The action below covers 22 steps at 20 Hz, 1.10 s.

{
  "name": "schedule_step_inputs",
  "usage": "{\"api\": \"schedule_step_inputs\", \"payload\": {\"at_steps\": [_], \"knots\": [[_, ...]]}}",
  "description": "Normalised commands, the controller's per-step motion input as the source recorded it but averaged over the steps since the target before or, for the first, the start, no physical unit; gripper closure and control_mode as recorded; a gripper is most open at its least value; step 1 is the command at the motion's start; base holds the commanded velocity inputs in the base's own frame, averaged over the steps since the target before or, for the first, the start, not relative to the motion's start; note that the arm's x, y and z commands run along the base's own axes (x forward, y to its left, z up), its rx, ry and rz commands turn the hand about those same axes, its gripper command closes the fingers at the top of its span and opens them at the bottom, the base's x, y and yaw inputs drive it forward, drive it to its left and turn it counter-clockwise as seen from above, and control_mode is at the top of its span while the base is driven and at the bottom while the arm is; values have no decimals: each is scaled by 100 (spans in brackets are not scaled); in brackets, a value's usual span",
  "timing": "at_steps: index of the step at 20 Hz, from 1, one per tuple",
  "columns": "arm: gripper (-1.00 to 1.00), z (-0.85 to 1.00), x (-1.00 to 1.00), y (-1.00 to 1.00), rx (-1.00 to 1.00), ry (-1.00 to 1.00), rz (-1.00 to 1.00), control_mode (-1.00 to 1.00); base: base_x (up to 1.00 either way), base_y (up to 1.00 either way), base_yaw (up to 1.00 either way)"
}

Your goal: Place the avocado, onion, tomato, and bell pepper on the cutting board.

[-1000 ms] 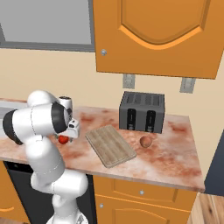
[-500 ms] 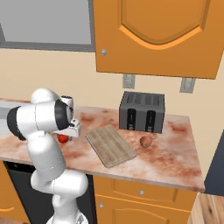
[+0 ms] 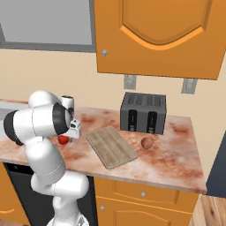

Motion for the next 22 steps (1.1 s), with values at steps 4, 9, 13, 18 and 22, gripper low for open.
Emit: {"api": "schedule_step_inputs", "payload": {"at_steps": [4,9,13,18,22], "knots": [[100,15,-19,-33,0,-5,0,-100,0,0,0],[100,21,-16,-54,0,-7,0,-100,0,0,0],[100,22,-14,-61,0,-10,0,-100,0,0,0],[100,17,0,-61,0,-5,0,-100,0,0,0],[100,18,0,-58,0,-6,0,-100,0,0,0]]}}
